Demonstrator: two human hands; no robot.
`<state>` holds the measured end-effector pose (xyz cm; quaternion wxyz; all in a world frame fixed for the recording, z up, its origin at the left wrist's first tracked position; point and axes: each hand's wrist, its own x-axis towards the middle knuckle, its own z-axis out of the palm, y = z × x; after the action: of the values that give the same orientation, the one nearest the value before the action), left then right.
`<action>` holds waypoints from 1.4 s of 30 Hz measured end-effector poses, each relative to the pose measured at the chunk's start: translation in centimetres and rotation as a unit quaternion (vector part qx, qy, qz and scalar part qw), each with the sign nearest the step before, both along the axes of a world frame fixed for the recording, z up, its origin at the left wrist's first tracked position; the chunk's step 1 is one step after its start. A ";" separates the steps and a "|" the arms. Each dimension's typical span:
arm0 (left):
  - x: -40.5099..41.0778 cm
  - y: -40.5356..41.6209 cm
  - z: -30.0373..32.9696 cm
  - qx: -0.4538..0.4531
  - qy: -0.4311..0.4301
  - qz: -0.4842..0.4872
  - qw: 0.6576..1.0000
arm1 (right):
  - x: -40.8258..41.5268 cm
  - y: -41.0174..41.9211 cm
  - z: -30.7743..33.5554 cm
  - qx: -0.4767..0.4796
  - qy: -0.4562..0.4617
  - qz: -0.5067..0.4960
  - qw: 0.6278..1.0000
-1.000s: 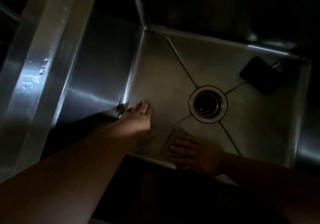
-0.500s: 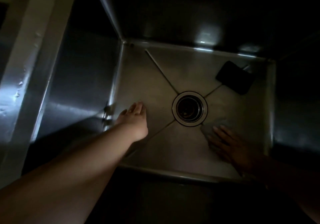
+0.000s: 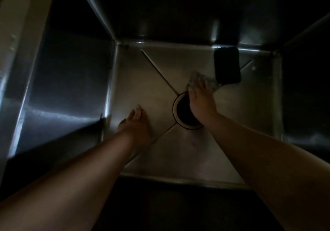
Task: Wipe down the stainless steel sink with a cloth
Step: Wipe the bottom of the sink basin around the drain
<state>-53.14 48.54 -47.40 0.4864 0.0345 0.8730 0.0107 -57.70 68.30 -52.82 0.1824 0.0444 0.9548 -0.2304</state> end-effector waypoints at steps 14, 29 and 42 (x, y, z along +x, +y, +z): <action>0.2 0.2 0.0 0.004 0.019 -0.006 1.000 | 0.6 -4.6 -0.2 0.017 -0.034 0.333 0.942; 0.1 -1.1 0.6 0.040 0.019 -0.028 0.999 | 2.3 -5.5 1.0 0.083 -0.017 0.436 0.896; 0.5 1.5 1.4 0.048 0.022 -0.051 0.997 | 11.0 10.9 3.3 0.196 0.092 0.483 0.848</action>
<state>-52.69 50.01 -45.99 0.4652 0.1019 0.8789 0.0269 -46.70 79.24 -49.47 0.1691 -0.4091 0.8935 0.0754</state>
